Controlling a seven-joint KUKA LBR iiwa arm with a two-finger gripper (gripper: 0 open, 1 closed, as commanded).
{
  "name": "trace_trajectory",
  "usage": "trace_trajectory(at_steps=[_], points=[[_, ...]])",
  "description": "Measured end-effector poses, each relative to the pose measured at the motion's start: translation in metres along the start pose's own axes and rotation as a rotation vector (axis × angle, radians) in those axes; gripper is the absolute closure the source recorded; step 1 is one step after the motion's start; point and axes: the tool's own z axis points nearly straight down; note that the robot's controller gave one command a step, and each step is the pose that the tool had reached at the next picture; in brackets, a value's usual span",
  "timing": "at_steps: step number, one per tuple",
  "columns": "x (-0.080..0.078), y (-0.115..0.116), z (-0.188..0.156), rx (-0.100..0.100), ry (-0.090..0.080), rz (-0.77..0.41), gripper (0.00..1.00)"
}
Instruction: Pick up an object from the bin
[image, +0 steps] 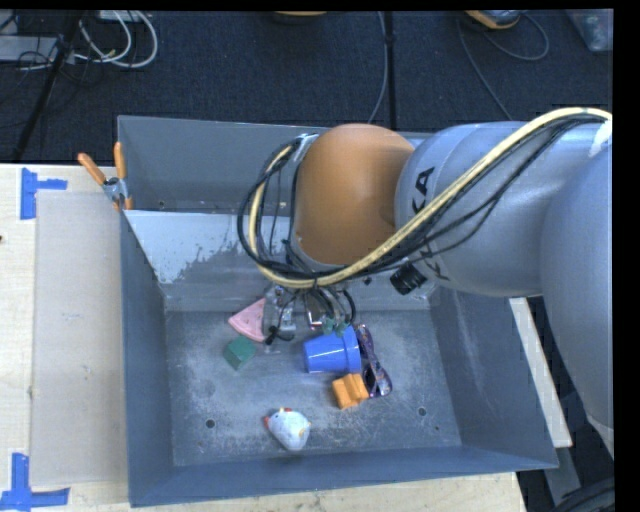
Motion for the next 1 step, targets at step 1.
trace_trajectory(at_steps=[1], points=[[0.0000, 0.0000, 0.0000, 0.000, 0.000, 0.000, 0.00]])
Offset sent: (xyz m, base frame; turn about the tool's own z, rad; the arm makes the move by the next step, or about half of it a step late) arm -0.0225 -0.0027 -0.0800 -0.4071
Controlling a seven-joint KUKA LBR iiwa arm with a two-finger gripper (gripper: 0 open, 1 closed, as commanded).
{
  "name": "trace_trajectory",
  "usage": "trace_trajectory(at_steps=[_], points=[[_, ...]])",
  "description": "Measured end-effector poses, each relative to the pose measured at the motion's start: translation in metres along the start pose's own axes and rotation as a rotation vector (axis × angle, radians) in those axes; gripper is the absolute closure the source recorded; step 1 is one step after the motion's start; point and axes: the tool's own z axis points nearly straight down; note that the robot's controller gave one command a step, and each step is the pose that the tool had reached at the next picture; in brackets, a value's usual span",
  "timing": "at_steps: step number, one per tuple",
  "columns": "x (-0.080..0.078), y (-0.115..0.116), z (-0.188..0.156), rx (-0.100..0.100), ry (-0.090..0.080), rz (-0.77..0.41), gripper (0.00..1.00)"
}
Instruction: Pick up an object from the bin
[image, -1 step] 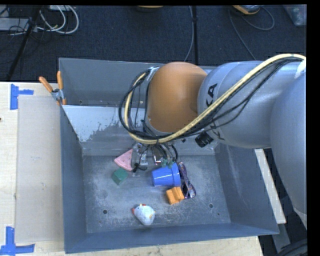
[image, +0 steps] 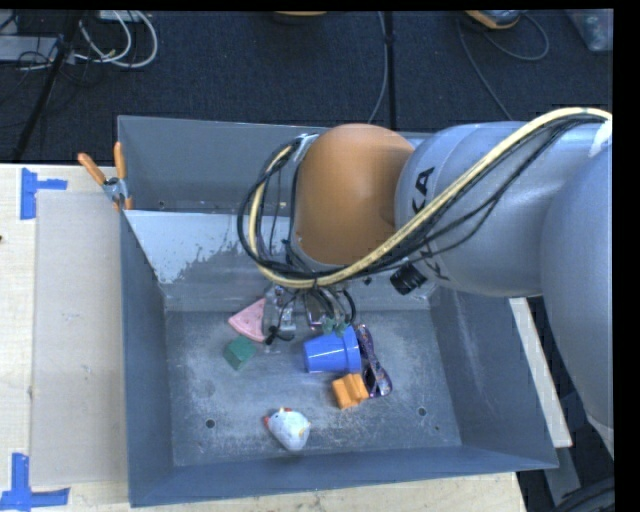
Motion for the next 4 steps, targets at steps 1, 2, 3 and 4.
trace_trajectory(at_steps=[1, 2, 3, 4], points=[[0.006, 0.000, 0.024, -0.001, -0.007, -0.138, 0.00], [0.029, -0.008, 0.068, 0.000, 0.002, -0.339, 0.00], [0.041, -0.011, 0.083, 0.000, 0.005, -0.324, 0.00], [0.024, -0.048, 0.043, -0.004, 0.005, -0.390, 0.00]])
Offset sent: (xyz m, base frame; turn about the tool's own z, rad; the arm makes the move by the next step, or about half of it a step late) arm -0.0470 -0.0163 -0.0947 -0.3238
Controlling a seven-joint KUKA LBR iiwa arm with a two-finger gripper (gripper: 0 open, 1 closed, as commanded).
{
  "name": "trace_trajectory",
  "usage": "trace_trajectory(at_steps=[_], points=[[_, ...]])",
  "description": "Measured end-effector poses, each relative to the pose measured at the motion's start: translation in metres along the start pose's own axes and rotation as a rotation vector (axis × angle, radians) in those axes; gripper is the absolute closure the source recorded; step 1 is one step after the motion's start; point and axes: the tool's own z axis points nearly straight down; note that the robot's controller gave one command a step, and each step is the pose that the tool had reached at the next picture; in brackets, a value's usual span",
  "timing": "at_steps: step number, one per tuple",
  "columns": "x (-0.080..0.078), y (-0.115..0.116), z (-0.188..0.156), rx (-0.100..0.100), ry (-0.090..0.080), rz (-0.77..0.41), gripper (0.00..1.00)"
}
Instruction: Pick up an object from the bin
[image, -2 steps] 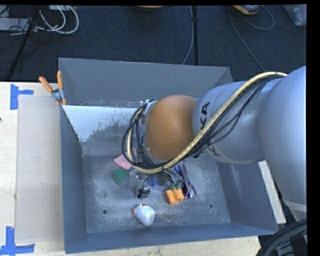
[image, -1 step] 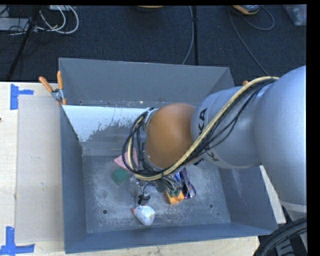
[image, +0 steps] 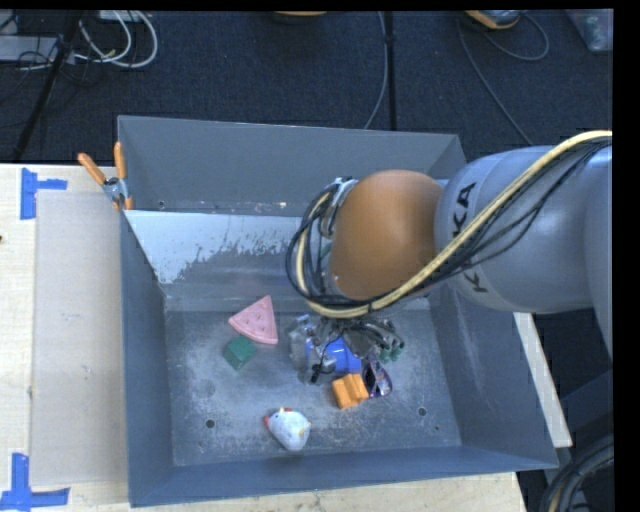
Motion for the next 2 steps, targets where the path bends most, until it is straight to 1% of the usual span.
trace_trajectory(at_steps=[1, 2], points=[[0.020, -0.027, -0.038, 0.006, -0.003, 0.118, 0.00], [-0.007, -0.048, -0.051, 0.001, -0.002, 0.114, 0.00]])
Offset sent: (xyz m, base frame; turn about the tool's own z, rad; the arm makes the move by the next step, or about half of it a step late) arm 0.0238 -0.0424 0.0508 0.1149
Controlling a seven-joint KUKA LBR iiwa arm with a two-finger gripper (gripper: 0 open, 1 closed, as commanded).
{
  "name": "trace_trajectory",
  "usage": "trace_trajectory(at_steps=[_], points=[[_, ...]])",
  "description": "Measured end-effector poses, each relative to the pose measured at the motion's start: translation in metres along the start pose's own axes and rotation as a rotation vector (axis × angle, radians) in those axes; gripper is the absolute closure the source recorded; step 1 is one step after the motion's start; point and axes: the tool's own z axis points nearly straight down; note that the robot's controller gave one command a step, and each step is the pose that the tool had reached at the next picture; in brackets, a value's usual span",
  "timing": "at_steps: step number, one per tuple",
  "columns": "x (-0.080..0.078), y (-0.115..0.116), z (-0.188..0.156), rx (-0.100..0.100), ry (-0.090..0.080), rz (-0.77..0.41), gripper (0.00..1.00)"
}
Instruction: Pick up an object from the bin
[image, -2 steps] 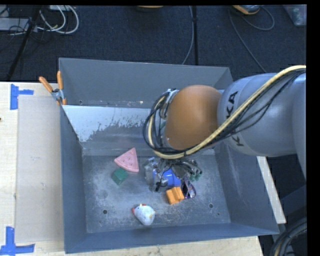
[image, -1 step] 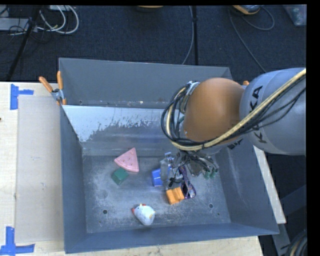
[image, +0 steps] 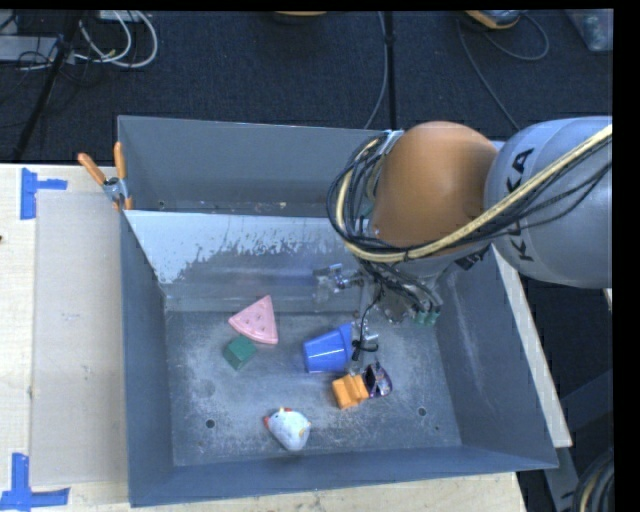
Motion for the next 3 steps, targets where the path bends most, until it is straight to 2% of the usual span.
trace_trajectory(at_steps=[1, 2, 3], points=[[0.001, 0.000, 0.000, -0.001, 0.002, 0.001, 0.00], [0.002, -0.010, 0.027, -0.001, -0.002, -0.137, 0.00], [0.014, -0.012, 0.069, -0.002, 0.004, -0.262, 0.00]])
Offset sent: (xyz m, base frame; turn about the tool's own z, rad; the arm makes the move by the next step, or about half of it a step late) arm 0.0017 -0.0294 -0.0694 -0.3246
